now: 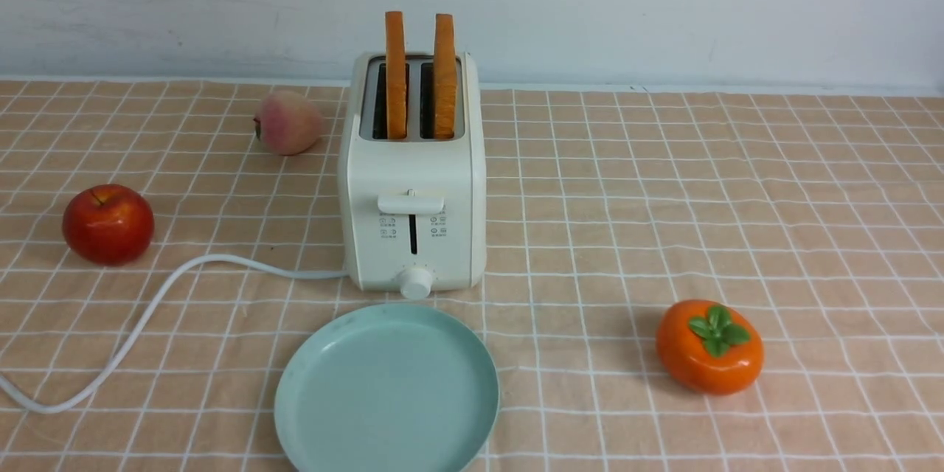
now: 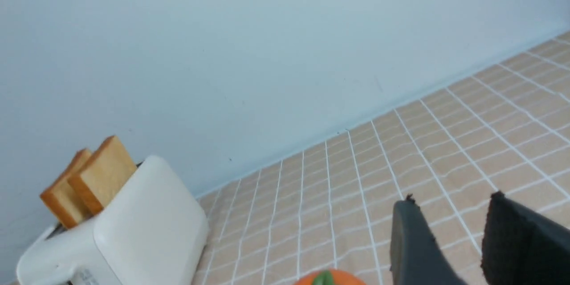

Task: Take toasted bread from bread machine on light coffee tablecloth place on plate.
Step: 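Reach for a toast slice standing in the toaster with the left gripper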

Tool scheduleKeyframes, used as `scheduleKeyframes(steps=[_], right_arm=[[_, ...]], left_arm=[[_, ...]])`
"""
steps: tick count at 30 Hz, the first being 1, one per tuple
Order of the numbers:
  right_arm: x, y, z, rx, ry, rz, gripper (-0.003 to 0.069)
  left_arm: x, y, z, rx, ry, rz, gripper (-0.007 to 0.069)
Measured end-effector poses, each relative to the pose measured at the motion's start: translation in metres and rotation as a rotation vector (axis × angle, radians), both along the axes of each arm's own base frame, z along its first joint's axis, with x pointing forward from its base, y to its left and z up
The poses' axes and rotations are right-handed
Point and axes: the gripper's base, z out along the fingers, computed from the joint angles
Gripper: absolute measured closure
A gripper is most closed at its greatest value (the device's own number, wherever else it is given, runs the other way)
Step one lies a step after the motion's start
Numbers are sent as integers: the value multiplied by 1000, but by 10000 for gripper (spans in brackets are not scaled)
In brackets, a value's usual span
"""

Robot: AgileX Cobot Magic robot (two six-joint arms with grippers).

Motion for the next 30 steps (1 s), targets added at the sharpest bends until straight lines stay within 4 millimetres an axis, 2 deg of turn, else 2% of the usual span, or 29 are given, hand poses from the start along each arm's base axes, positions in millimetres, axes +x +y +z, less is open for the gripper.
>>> scheduleKeyframes(steps=[3,6,7,8,9,10,11,12,13,14,15,16,18,19,20,22,23,24,25,27,28,29,30], right_arm=[[0,-1,3,61,-34,-6,419],[-2,-2,15,183,-72,10,419],[-5,0,28,203,-78,34,419],[-9,2,42,203,-81,59,419],[-10,2,45,205,-81,64,419],[-17,6,71,181,-55,104,419],[-20,8,87,162,-11,127,419],[-22,8,92,160,-27,129,419],[-22,10,105,138,39,153,419],[-15,15,120,67,210,195,419],[-14,16,121,59,229,202,419],[-6,20,135,-18,367,242,419],[16,27,139,-114,669,330,419],[23,29,141,-145,754,362,419],[31,31,138,-172,845,396,419],[47,35,131,-228,1005,474,419],[49,35,130,-231,1015,481,419],[62,38,121,-262,1093,544,419],[65,39,117,-267,1108,563,419],[69,42,112,-258,1118,601,419],[69,43,111,-258,1118,605,419],[70,45,110,-239,1104,623,438],[70,45,109,-235,1102,625,442]], left_arm=[[0,2,1,-48,-17,13,474],[-3,0,16,-53,-41,-10,616],[-8,-2,36,-17,-82,-26,638],[-11,-3,48,18,-103,-36,638],[-12,-4,51,24,-107,-40,638],[-19,-7,76,93,-132,-69,638],[-19,-11,87,122,-109,-99,638],[-21,-11,94,130,-116,-105,638],[-19,-14,105,157,-88,-135,638],[-7,-23,126,213,29,-221,638],[-6,-24,128,222,46,-232,638],[10,-32,136,279,205,-330,638],[41,-40,143,358,457,-453,638],[56,-43,142,392,582,-506,638],[64,-44,143,413,658,-542,638],[94,-45,135,456,864,-610,638],[100,-44,132,459,897,-616,638],[122,-45,125,473,1019,-654,638],[131,-46,125,483,1044,-665,638],[146,-52,123,514,1070,-696,638],[147,-55,123,523,1067,-703,638],[156,-68,128,580,1033,-725,638],[158,-69,129,588,1029,-724,638]])
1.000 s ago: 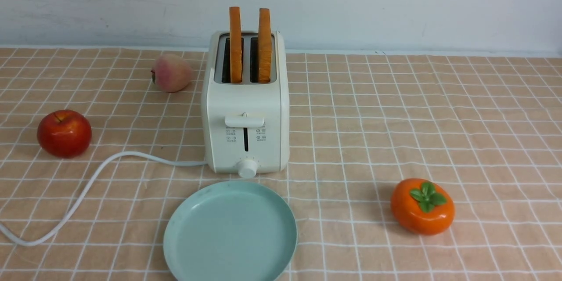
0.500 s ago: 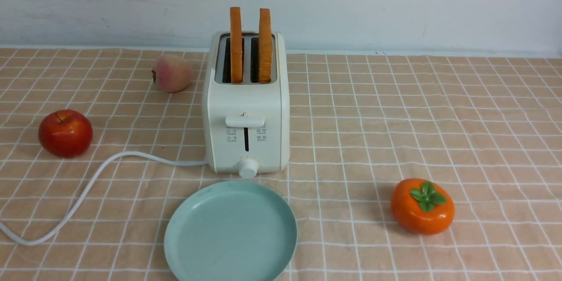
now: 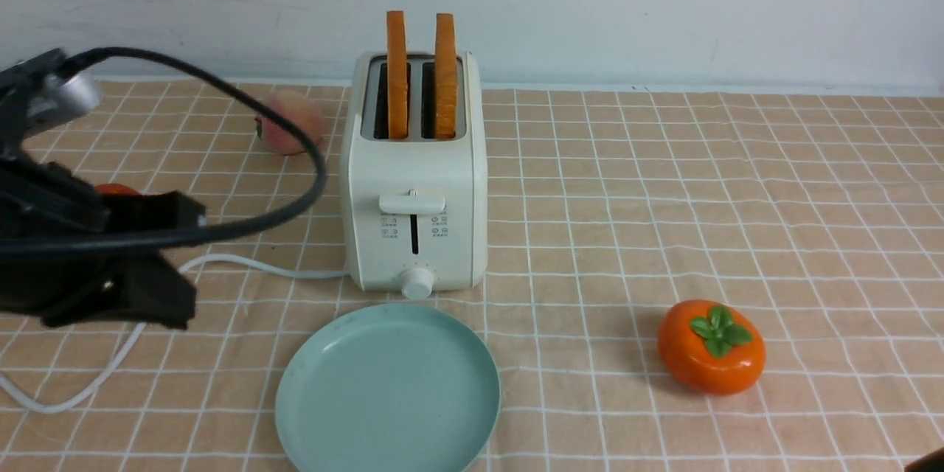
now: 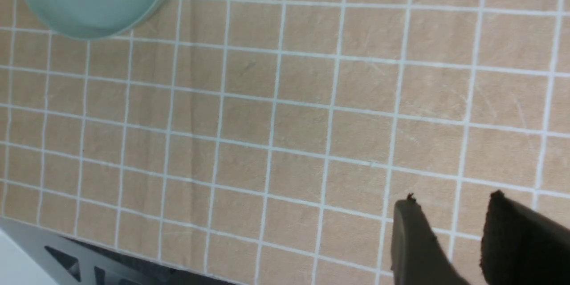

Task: Take toasted bread from bread machine on light coffee tablecloth place on plate.
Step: 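Reach for a toast slice standing in the toaster with the left gripper, then place the slice of bread on the plate with the left gripper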

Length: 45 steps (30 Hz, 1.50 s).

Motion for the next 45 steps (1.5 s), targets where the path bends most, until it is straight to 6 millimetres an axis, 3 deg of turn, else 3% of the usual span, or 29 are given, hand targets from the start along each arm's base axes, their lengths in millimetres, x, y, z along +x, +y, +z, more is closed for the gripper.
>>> scheduleKeyframes(steps=[3,5,12,15,17,18,19,20,24,27,28,32,34,36,37,38,42,43,44,45], right_arm=[[1,1,1,12,-20,6,523],[3,2,2,12,-48,17,650],[6,2,3,18,-88,14,678],[6,2,4,19,-92,12,678],[7,2,4,20,-94,11,678],[7,2,4,21,-94,11,678],[7,2,4,21,-94,12,678],[7,2,4,21,-94,12,678],[7,2,4,21,-96,10,676],[7,2,4,21,-99,9,676],[7,2,4,21,-99,9,675],[7,2,4,21,-99,9,673],[7,2,4,21,-99,9,671],[7,2,4,21,-99,9,669],[7,2,4,21,-99,9,669],[7,2,4,21,-99,9,668],[7,2,3,21,-98,9,667],[7,2,3,21,-98,9,668],[7,2,3,22,-98,9,668],[7,2,3,22,-98,9,668]], left_arm=[[13,-17,10,9,-34,-5,638],[30,-32,26,33,-73,4,638],[95,-57,49,100,-167,11,634],[118,-64,52,116,-197,2,593],[143,-73,52,131,-228,-23,495],[145,-74,55,129,-238,-24,486],[162,-80,49,136,-243,-33,383],[162,-80,51,134,-249,-33,383],[196,-92,31,137,-252,-36,174],[207,-97,19,136,-254,-35,132],[216,-100,7,138,-251,-36,121],[228,-104,-10,147,-252,-36,176],[229,-103,-14,165,-252,-35,290],[229,-101,-12,189,-259,-36,467],[229,-101,-12,192,-261,-36,485],[225,-97,-4,218,-273,-36,554],[211,-90,22,235,-312,-28,533],[203,-87,35,234,-333,-25,533],[186,-79,61,235,-372,-16,533],[181,-77,68,233,-385,-13,533]])
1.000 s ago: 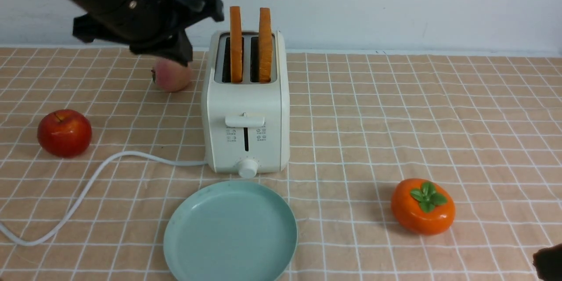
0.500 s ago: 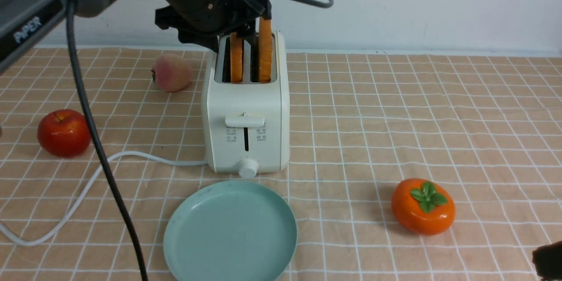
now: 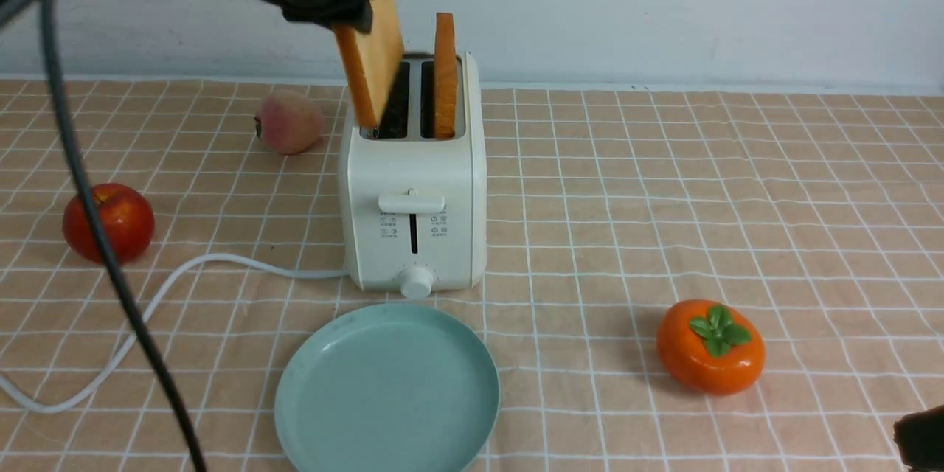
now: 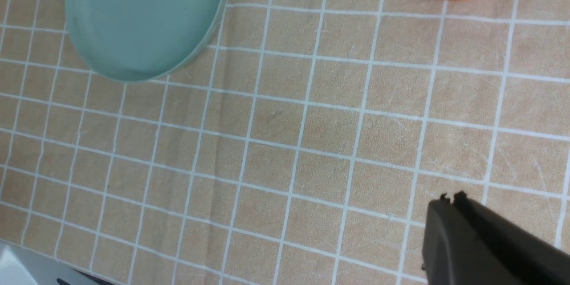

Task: Take toasted bread from bread machine on light coffee tablecloth place on plate.
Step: 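Place the slice of bread on the plate with the left gripper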

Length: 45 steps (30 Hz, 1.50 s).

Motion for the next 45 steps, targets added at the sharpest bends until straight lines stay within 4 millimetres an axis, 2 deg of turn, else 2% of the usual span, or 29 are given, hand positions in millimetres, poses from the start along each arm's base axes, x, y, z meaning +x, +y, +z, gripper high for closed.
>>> scheduleKeyframes(steps=[1,4,5,6,8,10,12,14,15,16,19,20,23,26,32,36,39,43,45], right_arm=[[0,0,0,0,-1,-1,668],[1,0,0,1,-7,-4,668],[1,0,0,1,-9,-5,668],[1,0,1,1,-14,-7,668],[2,0,1,2,-21,-10,668],[2,0,1,2,-22,-11,668],[2,0,1,3,-25,-12,668],[2,0,0,2,-20,-13,667],[2,0,0,2,-20,-13,667],[2,0,-1,2,-17,-12,666],[2,0,-1,11,-16,-12,663],[2,1,-1,15,-16,-12,662],[3,1,0,21,-25,-17,659],[4,1,0,23,-34,-22,659],[5,1,1,29,-51,-30,657],[5,1,1,29,-51,-30,654],[5,1,1,29,-51,-30,652],[5,1,1,29,-51,-30,647],[6,1,2,28,-59,-33,646]], left_arm=[[-22,9,27,-9,-34,5,533],[-64,26,64,-13,-45,16,533],[-65,26,64,-10,-37,17,533],[-81,32,73,-9,-18,20,533],[-101,37,73,-12,47,14,533],[-105,37,69,-15,73,8,533],[-111,33,43,-47,170,-23,533],[-114,27,8,-93,258,-52,533],[-114,26,5,-99,266,-53,533],[-115,22,-21,-139,314,-70,533],[-118,12,-74,-243,384,-95,533],[-118,9,-99,-292,399,-96,533],[-120,3,-136,-387,416,-102,533],[-119,0,-161,-420,425,-103,533],[-107,-5,-194,-429,468,-84,533],[-104,-6,-206,-413,504,-70,524],[-105,-4,-211,-370,521,-88,464],[-111,0,-214,-264,557,-151,316],[-114,3,-212,-234,567,-145,286]])
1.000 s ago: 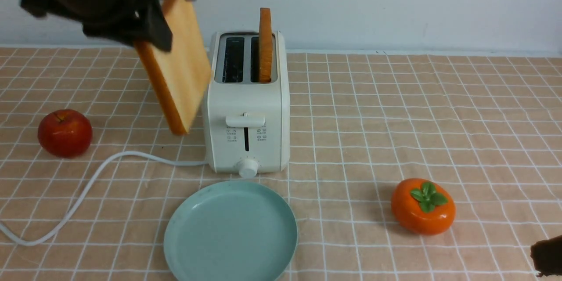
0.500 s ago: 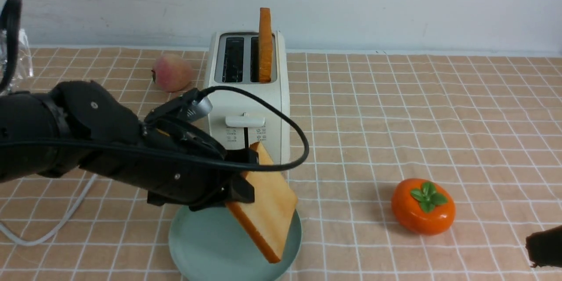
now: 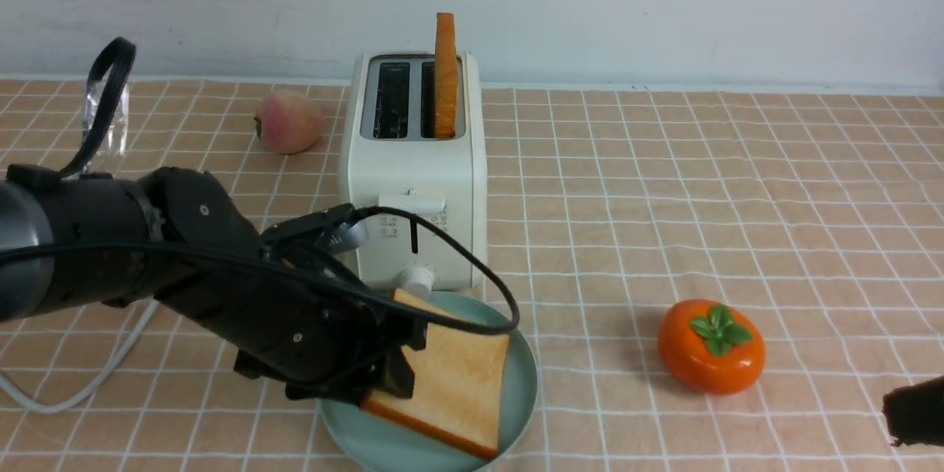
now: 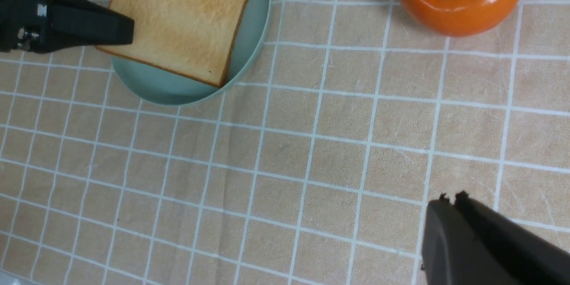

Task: Take toasted bread from bread machine on light coffee tablecloth place on plate.
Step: 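Place the slice of bread on the plate with the left gripper, then grasp the toast slice in the toaster and pull it up out of the slot with the right gripper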

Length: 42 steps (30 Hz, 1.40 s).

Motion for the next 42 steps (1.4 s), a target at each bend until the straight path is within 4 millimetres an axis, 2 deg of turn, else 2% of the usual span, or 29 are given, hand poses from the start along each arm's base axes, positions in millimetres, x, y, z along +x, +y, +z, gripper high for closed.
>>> scheduleKeyframes(steps=[2,6,10,11,12,14,15,17,20,23,26,27,28,30,33,34,35,36,38,39,40,42], right_arm=[[2,0,1,0,-13,-6,645],[11,0,13,1,-38,-6,645],[43,7,46,19,-71,19,645],[47,8,49,22,-74,22,645],[61,15,59,36,-79,45,644],[83,30,69,43,-87,96,643],[82,31,71,45,-96,102,643],[114,63,71,36,-97,187,638],[147,94,65,31,-99,217,627],[190,129,57,52,-98,206,585],[226,152,51,65,-121,207,501],[228,154,51,66,-123,208,493],[247,166,51,81,-152,209,421],[268,179,45,93,-171,215,319],[291,194,33,102,-192,223,169],[299,199,24,101,-188,224,136],[298,198,27,103,-196,224,128],[308,204,17,105,-194,225,88],[318,209,1,111,-170,210,82],[320,210,-5,114,-158,199,111],[322,210,-8,118,-148,188,153],[324,210,-7,129,-152,174,328]], left_arm=[[-3,4,8,26,-12,14,288],[-12,15,31,79,-70,52,361],[-42,42,82,200,-202,106,595],[-44,44,84,207,-202,107,603],[-58,53,100,234,-240,129,638],[-80,66,122,244,-302,167,638],[-82,67,124,244,-309,171,638],[-117,82,152,207,-404,211,638],[-152,94,171,149,-485,237,638],[-193,109,184,81,-592,258,638],[-231,123,185,23,-700,276,638],[-234,124,184,19,-705,278,638],[-249,130,179,-3,-744,288,638],[-263,135,169,-22,-774,295,638],[-274,139,153,-31,-775,295,638],[-276,139,149,-32,-768,294,638],[-276,139,148,-33,-765,293,638],[-277,138,143,-34,-743,288,638],[-277,137,137,-39,-709,279,638],[-276,136,136,-42,-701,277,638],[-277,135,135,-50,-695,274,638],[-277,134,135,-65,-686,269,638]])
